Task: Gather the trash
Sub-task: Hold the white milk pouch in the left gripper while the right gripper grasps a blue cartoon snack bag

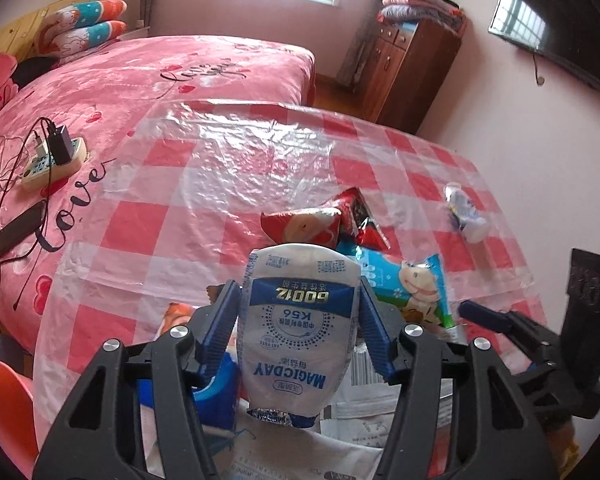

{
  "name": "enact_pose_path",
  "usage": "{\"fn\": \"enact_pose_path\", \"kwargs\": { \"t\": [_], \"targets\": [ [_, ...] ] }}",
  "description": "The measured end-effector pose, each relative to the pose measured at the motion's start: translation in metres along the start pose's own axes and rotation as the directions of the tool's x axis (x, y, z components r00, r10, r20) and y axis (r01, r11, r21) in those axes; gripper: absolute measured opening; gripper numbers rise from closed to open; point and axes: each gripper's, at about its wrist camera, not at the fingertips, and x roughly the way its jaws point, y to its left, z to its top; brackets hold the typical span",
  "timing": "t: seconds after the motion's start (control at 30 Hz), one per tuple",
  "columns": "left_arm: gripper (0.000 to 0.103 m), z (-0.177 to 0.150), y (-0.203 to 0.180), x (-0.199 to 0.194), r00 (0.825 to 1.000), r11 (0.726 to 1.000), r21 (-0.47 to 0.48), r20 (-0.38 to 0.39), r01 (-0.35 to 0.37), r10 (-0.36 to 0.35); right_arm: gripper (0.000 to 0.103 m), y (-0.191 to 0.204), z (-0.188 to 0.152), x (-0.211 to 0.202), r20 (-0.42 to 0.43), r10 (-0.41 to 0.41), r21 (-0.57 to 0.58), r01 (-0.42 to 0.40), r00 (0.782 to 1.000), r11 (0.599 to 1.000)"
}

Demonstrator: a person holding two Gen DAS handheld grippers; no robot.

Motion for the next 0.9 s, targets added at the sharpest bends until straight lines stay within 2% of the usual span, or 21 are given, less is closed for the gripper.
{"fn": "enact_pose_path", "kwargs": {
  "t": [0.17, 0.47, 0.5, 0.57, 0.67, 0.7, 0.77, 0.9],
  "targets": [
    [0.059, -0.003, 0.002, -0.022, 0.998, 0.999, -0.02, 0.043, 0.037, -0.036, 0.093, 0.0, 0.005, 0.008, -0.001, 0.054, 0.051, -0.054, 0.999, 0.997],
    [0.059, -0.014, 0.013, -0.05, 0.995, 0.997, -0.034, 0.071, 0.07, -0.068, 0.093, -0.001, 0.014, 0.022, 0.023, 0.062, 0.113, -0.064, 0.998, 0.992],
    [0.059, -0.016, 0.014, -0.052, 0.995, 0.997, -0.033, 0.07, 0.073, -0.071, 0.09, -0.002, 0.015, 0.023, 0.027, 0.069, 0.125, -0.072, 0.997, 0.99],
    [0.059, -0.018, 0.017, -0.055, 0.995, 0.996, -0.036, 0.07, 0.078, -0.075, 0.079, -0.005, 0.017, 0.024, 0.031, 0.078, 0.148, -0.082, 0.996, 0.986],
    [0.059, -0.023, 0.023, -0.058, 0.994, 0.996, -0.038, 0.067, 0.086, -0.083, 0.071, -0.008, 0.019, 0.026, 0.033, 0.073, 0.166, -0.078, 0.997, 0.983],
    [0.059, -0.025, 0.024, -0.059, 0.994, 0.996, -0.039, 0.066, 0.086, -0.083, 0.07, -0.008, 0.019, 0.027, 0.034, 0.062, 0.167, -0.067, 0.997, 0.984],
    [0.059, -0.028, 0.027, -0.06, 0.994, 0.995, -0.041, 0.064, 0.088, -0.085, 0.059, -0.006, 0.02, 0.028, 0.033, 0.021, 0.161, -0.026, 0.999, 0.987],
    [0.059, -0.034, 0.038, -0.062, 0.994, 0.994, -0.054, 0.06, 0.094, -0.091, 0.052, -0.004, 0.023, 0.031, 0.031, -0.012, 0.149, 0.008, 0.999, 0.989]
  ]
}}
